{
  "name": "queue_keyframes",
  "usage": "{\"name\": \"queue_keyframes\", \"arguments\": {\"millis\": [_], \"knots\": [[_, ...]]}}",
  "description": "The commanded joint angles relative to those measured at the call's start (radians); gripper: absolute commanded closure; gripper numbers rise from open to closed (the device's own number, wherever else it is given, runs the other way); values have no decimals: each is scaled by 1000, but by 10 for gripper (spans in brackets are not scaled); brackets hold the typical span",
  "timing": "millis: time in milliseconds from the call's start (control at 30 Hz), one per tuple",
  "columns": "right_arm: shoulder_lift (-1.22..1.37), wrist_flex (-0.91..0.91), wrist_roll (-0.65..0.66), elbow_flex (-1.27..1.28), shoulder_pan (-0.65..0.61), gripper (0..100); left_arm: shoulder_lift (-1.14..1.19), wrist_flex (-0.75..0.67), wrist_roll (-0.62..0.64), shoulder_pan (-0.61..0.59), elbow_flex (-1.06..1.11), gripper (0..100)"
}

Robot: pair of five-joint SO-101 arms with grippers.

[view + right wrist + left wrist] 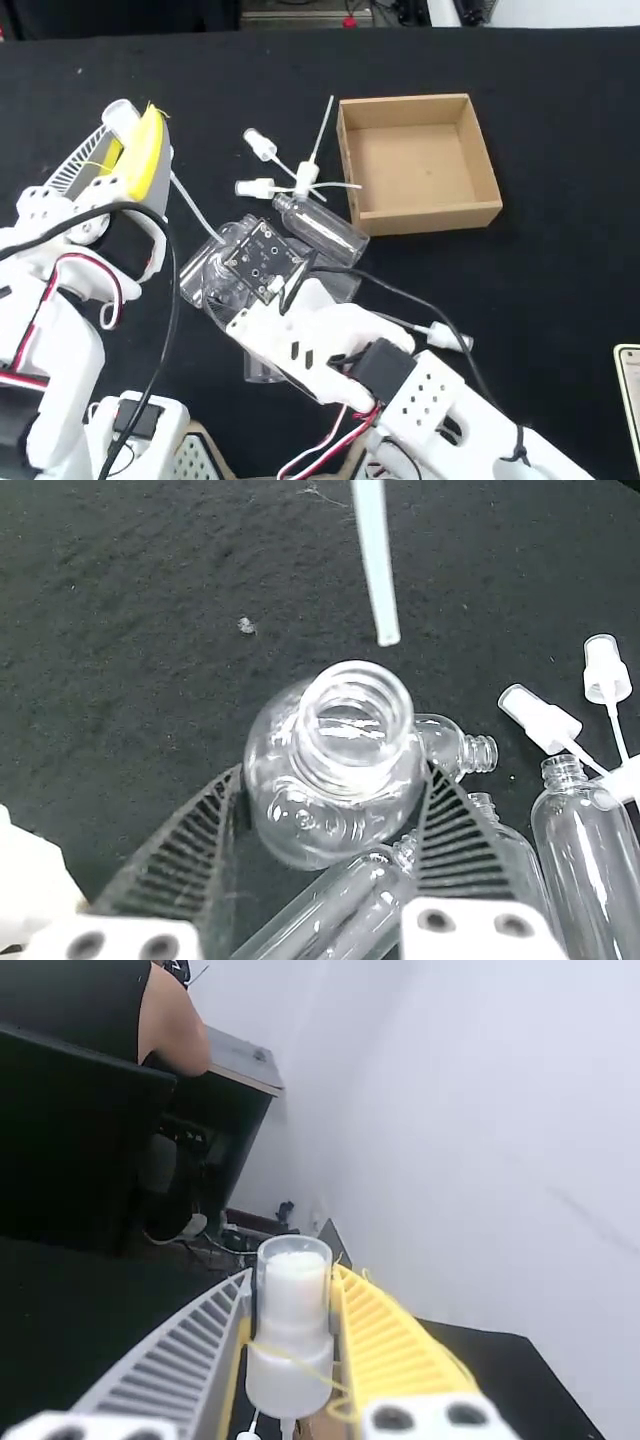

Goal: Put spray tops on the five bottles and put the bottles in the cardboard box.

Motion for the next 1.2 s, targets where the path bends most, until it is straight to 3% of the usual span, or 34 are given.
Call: {"name": "queue_keyframes", "arguments": {"millis": [0, 200, 467, 900, 1167], "knots": [[5, -21, 2, -2, -15, 858, 3, -20, 15, 13, -1, 917], [5, -21, 2, -2, -15, 858, 3, 69, 48, 41, 22, 917], [5, -20, 3, -2, -15, 858, 2, 72, 38, 53, 82, 917], [5, -20, 8, -1, -15, 858, 0, 167, -126, 62, 147, 911], [5, -20, 9, -1, -15, 858, 0, 186, -124, 87, 137, 773]]}}
